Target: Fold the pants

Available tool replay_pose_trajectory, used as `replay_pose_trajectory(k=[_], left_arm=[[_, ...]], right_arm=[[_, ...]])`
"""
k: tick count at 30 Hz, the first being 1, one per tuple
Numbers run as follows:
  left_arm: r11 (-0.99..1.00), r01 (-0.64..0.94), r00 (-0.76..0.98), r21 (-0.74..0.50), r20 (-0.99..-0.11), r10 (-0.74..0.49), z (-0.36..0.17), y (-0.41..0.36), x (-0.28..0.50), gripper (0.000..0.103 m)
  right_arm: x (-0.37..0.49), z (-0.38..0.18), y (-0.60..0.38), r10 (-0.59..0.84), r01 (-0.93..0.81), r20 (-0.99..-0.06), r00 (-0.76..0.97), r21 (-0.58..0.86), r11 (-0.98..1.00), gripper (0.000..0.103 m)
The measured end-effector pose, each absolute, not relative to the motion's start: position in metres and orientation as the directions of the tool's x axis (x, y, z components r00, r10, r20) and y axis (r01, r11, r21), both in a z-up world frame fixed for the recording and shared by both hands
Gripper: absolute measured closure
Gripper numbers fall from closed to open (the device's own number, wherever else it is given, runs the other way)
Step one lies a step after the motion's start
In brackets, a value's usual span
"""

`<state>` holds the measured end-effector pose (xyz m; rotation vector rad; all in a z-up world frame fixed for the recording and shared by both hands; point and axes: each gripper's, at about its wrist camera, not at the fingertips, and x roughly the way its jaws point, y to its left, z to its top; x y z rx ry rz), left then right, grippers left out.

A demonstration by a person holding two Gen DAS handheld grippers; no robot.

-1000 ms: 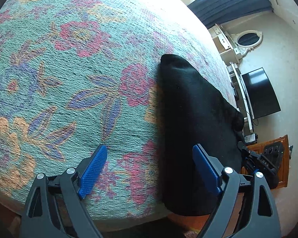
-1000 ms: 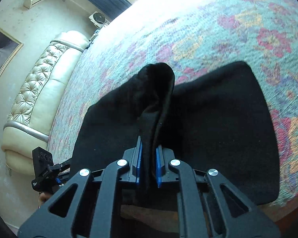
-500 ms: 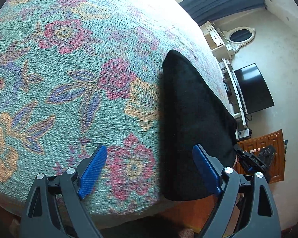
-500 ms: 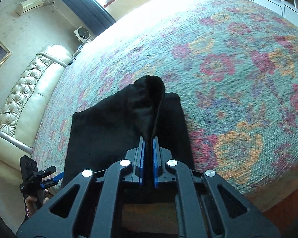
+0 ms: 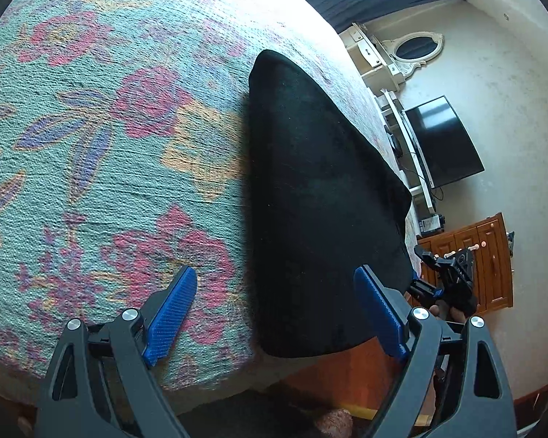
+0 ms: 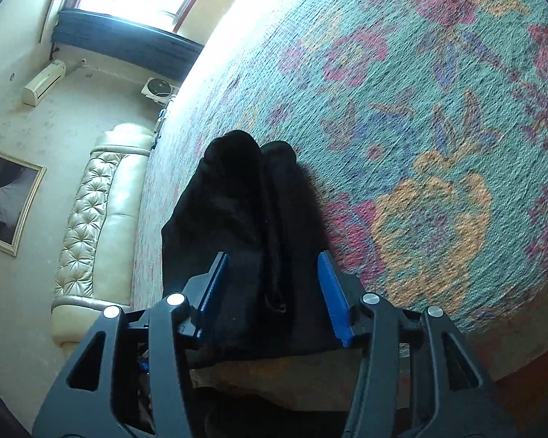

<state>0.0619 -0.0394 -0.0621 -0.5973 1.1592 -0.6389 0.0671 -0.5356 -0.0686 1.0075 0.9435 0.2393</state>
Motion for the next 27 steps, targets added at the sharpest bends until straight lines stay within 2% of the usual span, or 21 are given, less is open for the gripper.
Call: replay_pose_trajectory(k=[10,14,15,16,18,22,23,25,27], left_arm=[[0.658,0.12,0.305,-0.744,-0.603,-0.737,-0.063,-0.035,0.059,0.017],[0.663,0.122,0.317,-0.739,-0.604,-0.731,-0.064,-0.035,0.058,0.017],[0.668,0.124,0.317,-0.733,-0.609,-0.727,-0.063,-0.037,0.059,0.017],[0.673,0.126,0.317,-0.729,-0.613,-0.724,-0.062,-0.038,0.058,0.017],[0.678,0.131,0.317,-0.723,-0.618,-0.72,-0.063,-0.039,0.058,0.016],[0.67,0.135,0.311,-0.73,-0.611,-0.728,-0.062,-0.04,0.059,0.016],[0.665,0.131,0.308,-0.735,-0.608,-0.732,-0.062,-0.04,0.06,0.016],[0.657,0.119,0.306,-0.744,-0.602,-0.737,-0.064,-0.04,0.06,0.015],[0.656,0.114,0.3,-0.746,-0.604,-0.738,-0.065,-0.039,0.061,0.015]], right_arm=[[0.046,-0.054,-0.524,0.572,0.161,-0.549,0.609,0.792,0.589,0.053],[0.052,-0.055,-0.508,0.557,0.173,-0.614,0.558,0.744,0.646,0.054],[0.053,-0.054,-0.505,0.537,0.161,-0.638,0.551,0.714,0.682,0.076],[0.053,-0.053,-0.502,0.518,0.149,-0.669,0.532,0.677,0.721,0.088],[0.049,-0.056,-0.508,0.528,0.155,-0.657,0.538,0.693,0.704,0.096],[0.042,-0.078,-0.547,0.535,0.244,-0.635,0.557,0.741,0.625,0.103],[0.04,-0.083,-0.556,0.554,0.256,-0.613,0.564,0.767,0.588,0.102],[0.038,-0.078,-0.565,0.545,0.25,-0.569,0.616,0.797,0.55,0.094],[0.045,-0.066,-0.565,0.533,0.221,-0.527,0.662,0.816,0.534,0.045]])
